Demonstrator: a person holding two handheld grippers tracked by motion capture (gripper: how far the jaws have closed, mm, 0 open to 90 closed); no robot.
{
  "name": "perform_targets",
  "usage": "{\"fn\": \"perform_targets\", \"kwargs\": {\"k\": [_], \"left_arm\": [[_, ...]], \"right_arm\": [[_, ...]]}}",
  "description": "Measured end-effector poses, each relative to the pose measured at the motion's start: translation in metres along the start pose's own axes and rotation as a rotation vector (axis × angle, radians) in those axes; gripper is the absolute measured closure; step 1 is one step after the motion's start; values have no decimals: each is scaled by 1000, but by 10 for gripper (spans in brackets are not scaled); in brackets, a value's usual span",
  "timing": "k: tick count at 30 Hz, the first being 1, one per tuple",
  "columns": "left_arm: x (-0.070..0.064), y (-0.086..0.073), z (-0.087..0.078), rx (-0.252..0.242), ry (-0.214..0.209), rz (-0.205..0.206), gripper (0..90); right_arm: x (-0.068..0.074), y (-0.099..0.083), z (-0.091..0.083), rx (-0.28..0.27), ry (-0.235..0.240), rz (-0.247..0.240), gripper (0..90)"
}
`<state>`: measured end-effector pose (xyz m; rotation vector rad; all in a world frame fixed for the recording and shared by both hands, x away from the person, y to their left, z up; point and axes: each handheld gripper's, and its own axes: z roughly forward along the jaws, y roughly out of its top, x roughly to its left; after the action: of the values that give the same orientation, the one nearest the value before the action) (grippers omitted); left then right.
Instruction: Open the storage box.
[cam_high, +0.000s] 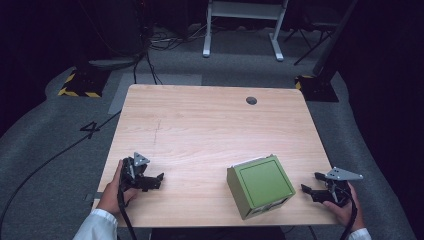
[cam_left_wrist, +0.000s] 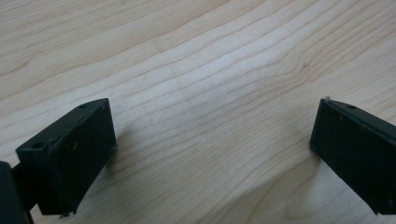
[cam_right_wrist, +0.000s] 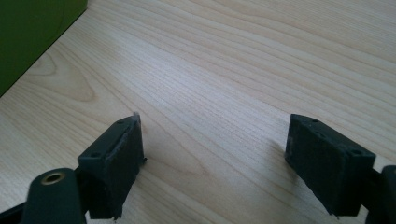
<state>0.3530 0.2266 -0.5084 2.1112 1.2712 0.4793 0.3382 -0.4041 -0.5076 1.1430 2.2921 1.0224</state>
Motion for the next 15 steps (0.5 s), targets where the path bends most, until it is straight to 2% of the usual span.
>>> {"fn": "perform_targets", "kwargs": {"k": [1, 4, 5, 6, 10, 11, 12, 13, 14, 15], "left_arm": [[-2, 2, 2, 0, -18, 20, 5], [-4, 4, 4, 0, -33, 37, 6], [-4, 5, 5, -1, -49, 60, 8], [-6, 7, 5, 3, -86, 114, 8], [-10, 13, 10, 11, -134, 162, 9], [-10, 13, 10, 11, -134, 162, 9], [-12, 17, 11, 15, -159, 211, 20], [-14, 20, 12, 22, -177, 226, 49], [-14, 20, 12, 22, -177, 226, 78], [-19, 27, 13, 31, -194, 230, 128]], "right_arm": [[0, 0, 0, -1, 1, 0, 194], [0, 0, 0, -1, 1, 0, 194], [0, 0, 0, -1, 1, 1, 194], [0, 0, 0, -1, 1, 2, 194], [0, 0, 0, 0, 1, 4, 192], [0, 0, 0, -1, 0, 2, 192], [0, 0, 0, -1, 0, 2, 191], [0, 0, 0, -1, 0, 2, 191], [0, 0, 0, -1, 0, 2, 191], [0, 0, 0, 0, 0, 4, 191]]}}
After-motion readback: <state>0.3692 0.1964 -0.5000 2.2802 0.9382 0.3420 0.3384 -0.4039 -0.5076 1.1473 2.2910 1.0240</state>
